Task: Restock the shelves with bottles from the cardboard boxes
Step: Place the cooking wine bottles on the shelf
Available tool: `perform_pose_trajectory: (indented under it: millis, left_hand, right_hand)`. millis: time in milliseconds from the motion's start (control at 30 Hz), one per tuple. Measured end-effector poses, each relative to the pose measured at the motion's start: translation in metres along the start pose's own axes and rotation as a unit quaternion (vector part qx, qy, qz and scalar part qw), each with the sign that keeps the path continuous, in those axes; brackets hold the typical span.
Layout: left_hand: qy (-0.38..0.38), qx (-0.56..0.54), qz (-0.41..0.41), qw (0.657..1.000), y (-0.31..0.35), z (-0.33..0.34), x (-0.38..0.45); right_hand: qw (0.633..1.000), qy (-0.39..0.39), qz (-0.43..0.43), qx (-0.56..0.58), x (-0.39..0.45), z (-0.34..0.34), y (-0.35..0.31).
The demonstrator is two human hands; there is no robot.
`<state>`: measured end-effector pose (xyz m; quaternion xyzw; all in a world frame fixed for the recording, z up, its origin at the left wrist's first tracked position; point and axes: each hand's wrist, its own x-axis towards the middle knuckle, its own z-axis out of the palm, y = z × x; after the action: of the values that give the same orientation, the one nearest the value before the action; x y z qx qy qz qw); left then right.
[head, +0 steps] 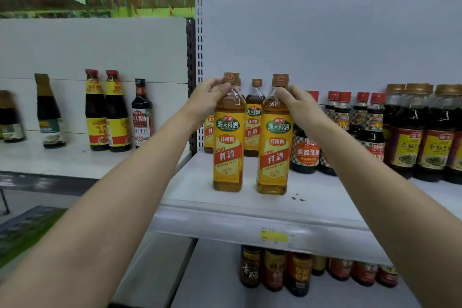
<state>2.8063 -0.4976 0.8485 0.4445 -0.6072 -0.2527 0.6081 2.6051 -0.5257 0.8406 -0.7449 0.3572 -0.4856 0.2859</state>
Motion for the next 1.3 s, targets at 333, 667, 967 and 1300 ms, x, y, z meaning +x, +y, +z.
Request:
perform_pose_trajectory:
  millis: [333,667,967,1300]
  left_hand:
    - [-0.017,0.212,-0.110,0.971,-0.066,0.015,-0.075]
    - [0.023,0.312,-0.027,0.949,-0.085,0.025,-0.099]
    - [0.021,0.306,-0.047,0.951,-0.083,0.022,-0.081]
    - [0.022,0.330,-0.061,0.942,-0.094,0.011,-0.062]
  right_hand:
    - [0.975,-0.140,0.118,-0.129,-0.062,0.018,0.079]
    - [0.968,-0.004,0.003,-0.252,-0.080,0.037,0.083]
    - [0.966,-0.011,-0.010,-0.258,-0.062,0.058,0.081]
    - [0.961,-0.017,-0.001,-0.277,-0.045,0.075,0.084]
